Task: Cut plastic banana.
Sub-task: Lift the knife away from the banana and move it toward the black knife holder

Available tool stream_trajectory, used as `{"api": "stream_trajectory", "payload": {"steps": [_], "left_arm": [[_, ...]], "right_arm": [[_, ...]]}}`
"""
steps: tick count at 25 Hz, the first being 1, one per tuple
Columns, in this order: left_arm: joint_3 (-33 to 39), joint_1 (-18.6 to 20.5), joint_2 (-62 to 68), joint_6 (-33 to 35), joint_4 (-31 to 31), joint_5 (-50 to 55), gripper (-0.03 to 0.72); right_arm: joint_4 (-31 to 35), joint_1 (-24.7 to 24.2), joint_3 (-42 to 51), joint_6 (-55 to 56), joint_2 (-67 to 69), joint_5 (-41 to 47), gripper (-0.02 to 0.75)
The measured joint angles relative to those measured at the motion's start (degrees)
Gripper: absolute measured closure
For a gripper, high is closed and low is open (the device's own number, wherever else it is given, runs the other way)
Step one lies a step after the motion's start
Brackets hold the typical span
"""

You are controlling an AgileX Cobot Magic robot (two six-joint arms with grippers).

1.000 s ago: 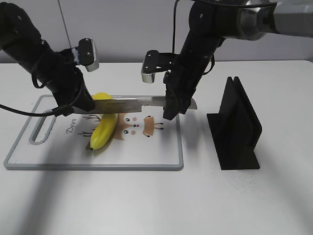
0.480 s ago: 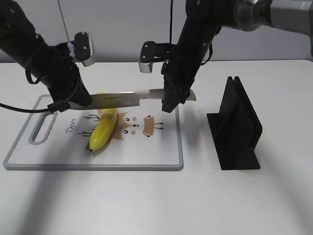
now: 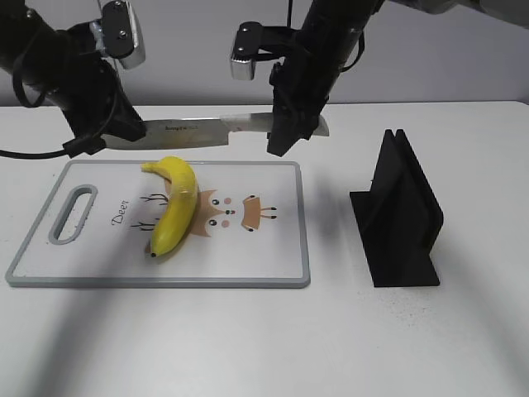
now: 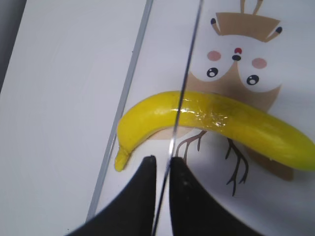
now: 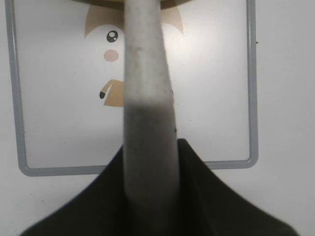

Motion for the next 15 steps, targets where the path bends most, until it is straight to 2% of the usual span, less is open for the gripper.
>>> {"api": "stream_trajectory", "payload": {"steps": [2, 7, 8, 10, 15], "left_arm": [[0.0, 0.0, -0.15, -0.48, -1.54, -0.08, 0.528], [0.0, -0.2, -0.71, -0.77, -5.94, 0.85, 0.187], [0.0, -0.2, -0.94, -0.77, -6.37, 0.66, 0.144], [0.0, -0.2, -1.69, -0.77, -6.87, 0.43, 0.093], [0.0, -0.2, -4.56, -2.76, -7.16, -1.1, 0.076]], "right_arm": [[0.85, 0.0, 0.0, 0.7, 0.0, 0.02, 0.549], [1.32, 0.08, 0.0, 2.8, 0.0, -1.17, 0.553], [1.32, 0.08, 0.0, 2.87, 0.0, -1.31, 0.553], [1.21, 0.01, 0.0, 2.98, 0.0, -1.45, 0.553], [1.81, 0.01, 0.0, 3.03, -0.19, -1.45, 0.553]]}}
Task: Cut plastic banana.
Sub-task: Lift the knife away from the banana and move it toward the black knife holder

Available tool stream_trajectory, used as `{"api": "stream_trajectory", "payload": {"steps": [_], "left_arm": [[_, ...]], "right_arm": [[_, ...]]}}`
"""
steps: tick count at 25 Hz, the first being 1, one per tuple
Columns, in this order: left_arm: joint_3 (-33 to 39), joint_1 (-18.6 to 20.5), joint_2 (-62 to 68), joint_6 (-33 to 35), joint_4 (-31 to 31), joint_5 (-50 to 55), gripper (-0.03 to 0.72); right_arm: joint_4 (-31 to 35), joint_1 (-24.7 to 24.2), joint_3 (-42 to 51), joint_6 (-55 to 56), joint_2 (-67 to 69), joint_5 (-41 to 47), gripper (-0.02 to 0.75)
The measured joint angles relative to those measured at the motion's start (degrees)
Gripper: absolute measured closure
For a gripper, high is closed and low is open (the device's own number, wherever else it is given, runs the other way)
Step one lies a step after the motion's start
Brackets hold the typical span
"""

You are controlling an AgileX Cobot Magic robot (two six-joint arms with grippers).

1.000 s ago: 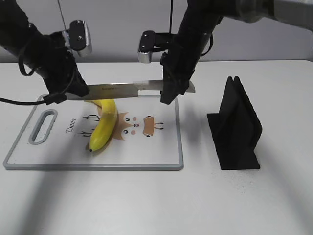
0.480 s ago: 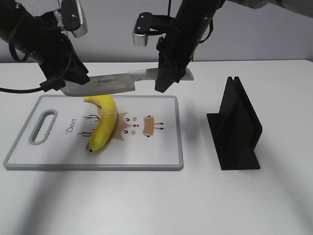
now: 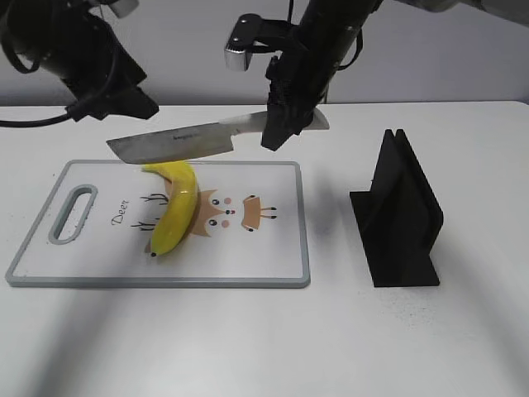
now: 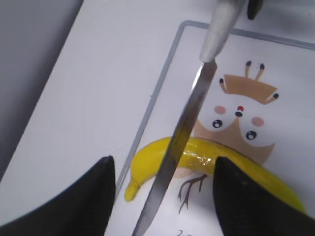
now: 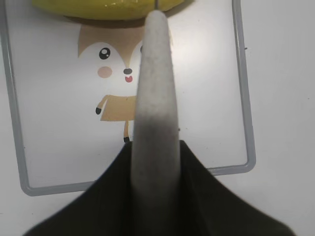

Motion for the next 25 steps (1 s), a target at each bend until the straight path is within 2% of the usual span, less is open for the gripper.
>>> {"api": "stream_trajectory", "payload": {"steps": [4, 7, 13, 16, 19, 25], "left_arm": [[0.0, 0.0, -1.96, -6.55, 0.16, -2.24, 0.076], [0.0, 0.0, -3.07, -17.44, 3.78, -4.11, 0.077], [0.0, 0.0, -4.89, -45.65, 20.75, -3.19, 0.097], [0.0, 0.0, -6.22, -55.89, 28.2, 1.02, 0.099], [0.0, 0.06, -7.4, -63.3, 32.3, 7.3, 0.099], [0.0, 2.17, -9.28, -72.45, 33.67, 19.94, 0.104]], "right_arm": [[0.63, 0.0, 0.0, 0.34, -1.17, -0.02, 0.553], [0.75, 0.0, 0.0, 3.1, -2.63, -0.02, 0.553], [0.75, 0.06, 0.05, 13.09, -6.45, 0.03, 0.553], [0.7, 0.06, 0.05, 17.39, -8.23, 0.03, 0.553], [0.04, 0.06, 0.05, 23.25, -10.17, 0.09, 0.553], [-2.15, 0.06, 0.05, 36.01, -13.64, 0.15, 0.553]]}}
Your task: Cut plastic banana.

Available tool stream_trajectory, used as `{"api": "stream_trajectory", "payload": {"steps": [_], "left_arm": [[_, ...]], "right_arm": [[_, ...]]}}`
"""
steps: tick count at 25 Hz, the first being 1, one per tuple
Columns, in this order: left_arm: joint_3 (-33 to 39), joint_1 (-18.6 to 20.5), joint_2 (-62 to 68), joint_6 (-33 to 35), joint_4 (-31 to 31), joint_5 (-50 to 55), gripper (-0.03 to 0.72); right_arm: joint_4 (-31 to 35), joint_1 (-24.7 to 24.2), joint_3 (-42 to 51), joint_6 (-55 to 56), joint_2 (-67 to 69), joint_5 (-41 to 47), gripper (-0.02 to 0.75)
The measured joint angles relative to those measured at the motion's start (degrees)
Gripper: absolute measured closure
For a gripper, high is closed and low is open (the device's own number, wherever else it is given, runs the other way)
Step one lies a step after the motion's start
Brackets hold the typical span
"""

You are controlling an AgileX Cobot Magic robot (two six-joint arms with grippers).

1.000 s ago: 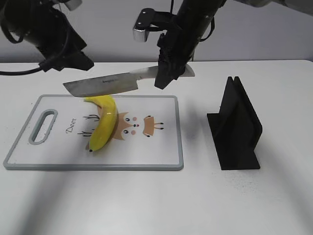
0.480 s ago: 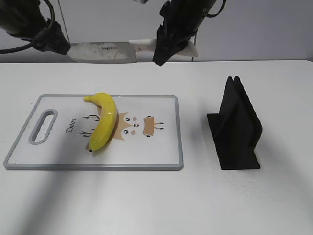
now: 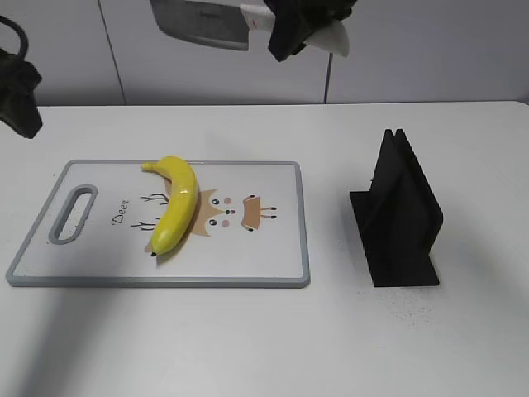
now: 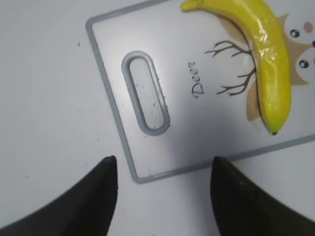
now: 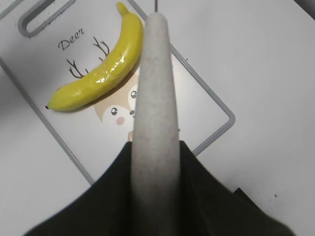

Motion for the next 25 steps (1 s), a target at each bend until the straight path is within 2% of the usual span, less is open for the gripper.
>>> {"api": "stream_trajectory", "payload": {"steps": [5, 11, 15, 21, 25], "left_arm": [[1.11, 4.32, -3.22, -3.2, -0.13, 5.69, 0.105], [6.48, 8.06, -12.43, -3.52, 0.18, 4.12, 0.105], [11.15, 7.94, -19.29, -3.52, 0.0, 1.07, 0.105], [20.58, 5.65, -26.89, -3.52, 0.0, -3.96, 0.105], [25.5, 4.77, -30.22, -3.52, 0.0, -5.25, 0.105]], "right_arm": [[-1.95, 0.0, 1.23, 13.57, -3.54, 0.06, 0.553], [-3.19, 0.0, 3.93, 23.05, -9.29, 0.17, 0.554], [-7.63, 0.0, 8.83, 27.83, -13.79, 0.1, 0.554], [-19.11, 0.0, 20.85, 35.63, -21.58, 0.03, 0.554], [-22.56, 0.0, 28.32, 39.52, -27.22, -0.58, 0.554]]}}
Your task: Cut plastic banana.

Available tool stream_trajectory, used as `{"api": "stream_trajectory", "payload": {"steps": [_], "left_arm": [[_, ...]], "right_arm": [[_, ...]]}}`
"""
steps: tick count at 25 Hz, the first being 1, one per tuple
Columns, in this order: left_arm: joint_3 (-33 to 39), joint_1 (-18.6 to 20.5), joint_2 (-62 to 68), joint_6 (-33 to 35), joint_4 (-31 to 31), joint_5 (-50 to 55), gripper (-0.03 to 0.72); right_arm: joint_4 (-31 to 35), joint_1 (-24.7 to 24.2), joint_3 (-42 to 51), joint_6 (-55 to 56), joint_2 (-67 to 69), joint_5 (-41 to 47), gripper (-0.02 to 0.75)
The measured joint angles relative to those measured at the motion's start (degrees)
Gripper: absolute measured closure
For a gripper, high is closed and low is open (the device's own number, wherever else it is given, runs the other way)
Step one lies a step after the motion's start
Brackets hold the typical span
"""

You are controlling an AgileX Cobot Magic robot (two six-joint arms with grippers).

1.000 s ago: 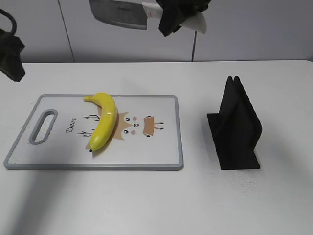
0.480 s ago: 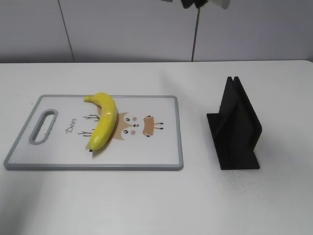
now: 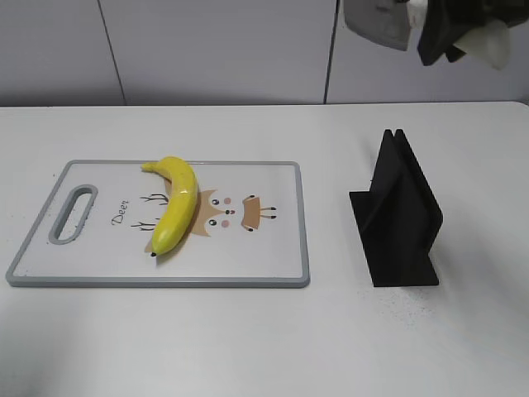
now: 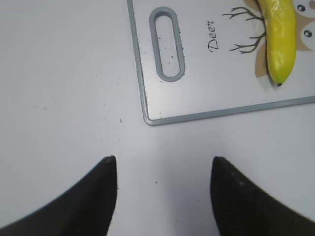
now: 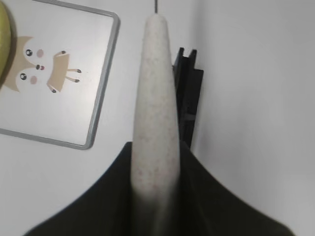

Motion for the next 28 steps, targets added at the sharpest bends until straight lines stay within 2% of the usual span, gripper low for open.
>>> {"api": "stream_trajectory", "payload": {"steps": [7, 14, 19, 28], "left_arm": [[1.82, -0.06, -4.13, 0.0, 0.0, -0.55, 0.106], [1.82, -0.06, -4.67, 0.0, 0.0, -0.8, 0.113], [1.82, -0.06, -4.67, 0.0, 0.0, -0.8, 0.114], [1.82, -0.06, -4.67, 0.0, 0.0, -0.94, 0.114]], "right_arm": [[-2.28, 0.0, 15.45, 6.99, -8.51, -6.06, 0.554], [-2.18, 0.0, 28.87, 10.67, -10.64, -12.9, 0.554], [-1.35, 0.0, 33.03, 11.45, -10.66, -16.98, 0.554], [-1.21, 0.0, 35.0, 12.72, -8.49, -20.16, 0.554]]}}
